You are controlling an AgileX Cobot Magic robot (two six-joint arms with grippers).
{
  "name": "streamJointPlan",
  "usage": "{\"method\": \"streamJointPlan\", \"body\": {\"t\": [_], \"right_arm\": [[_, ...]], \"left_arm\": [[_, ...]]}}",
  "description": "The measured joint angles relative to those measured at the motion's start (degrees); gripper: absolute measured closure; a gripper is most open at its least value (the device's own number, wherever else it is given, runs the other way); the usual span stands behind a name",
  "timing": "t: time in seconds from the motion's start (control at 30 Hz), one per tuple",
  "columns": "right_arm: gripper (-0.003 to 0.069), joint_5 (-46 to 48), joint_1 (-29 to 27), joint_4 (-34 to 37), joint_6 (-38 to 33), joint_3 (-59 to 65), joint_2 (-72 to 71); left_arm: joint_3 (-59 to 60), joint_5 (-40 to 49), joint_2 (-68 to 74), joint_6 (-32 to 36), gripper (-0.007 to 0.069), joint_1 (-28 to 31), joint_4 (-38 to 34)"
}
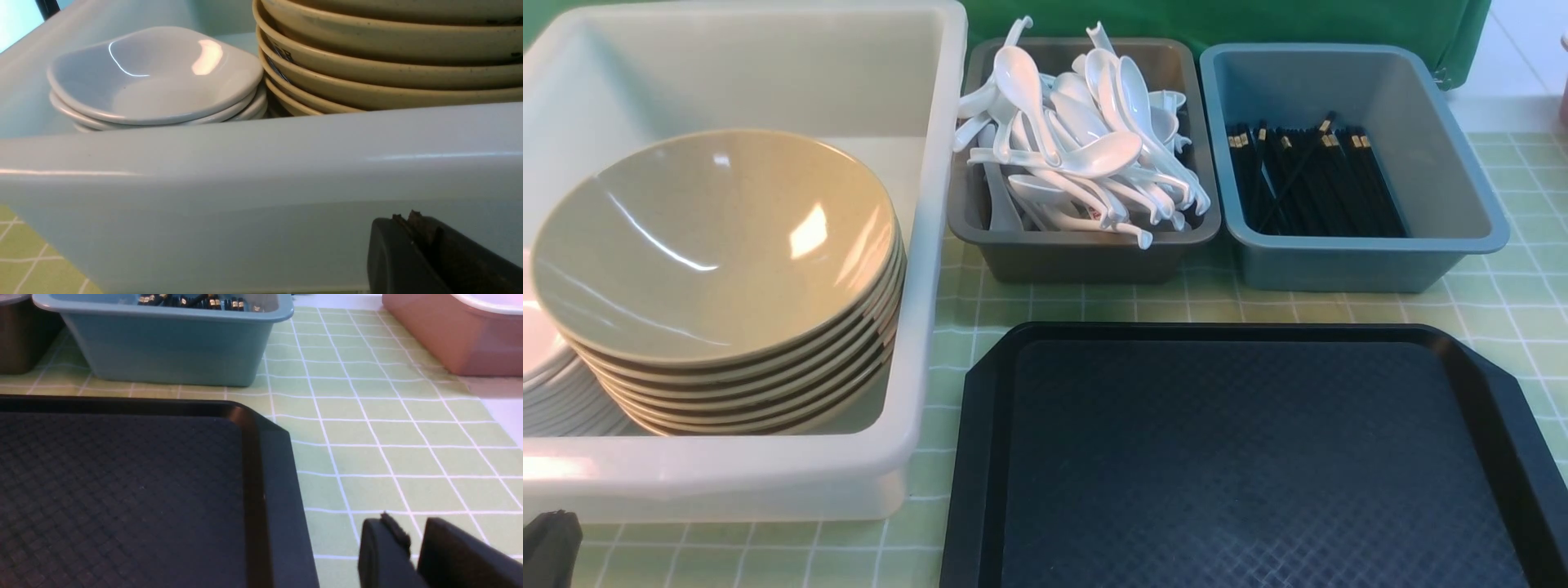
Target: On green table put chopsticks spoon bowls plates into blue grey white boxes.
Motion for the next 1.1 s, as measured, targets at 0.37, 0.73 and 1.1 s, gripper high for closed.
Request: {"method": "streamJointPlan", "body": {"t": [0.37, 0.73, 1.1], "right_arm": [[0.0495, 0.00, 0.00, 0.00, 0.00, 0.00, 0.00], [0.0486, 0.00, 0.00, 0.00, 0.00, 0.00, 0.00], [0.0475, 0.00, 0.00, 0.00, 0.00, 0.00, 0.00]], "left_arm": [[0.00, 0.00, 0.00, 0.00, 0.0625, -2.09, 0.00], [0.00, 0.00, 0.00, 0.00, 0.0625, -2.92, 0.00], [0.00, 0.00, 0.00, 0.00, 0.0625, -2.92, 0.00]]}}
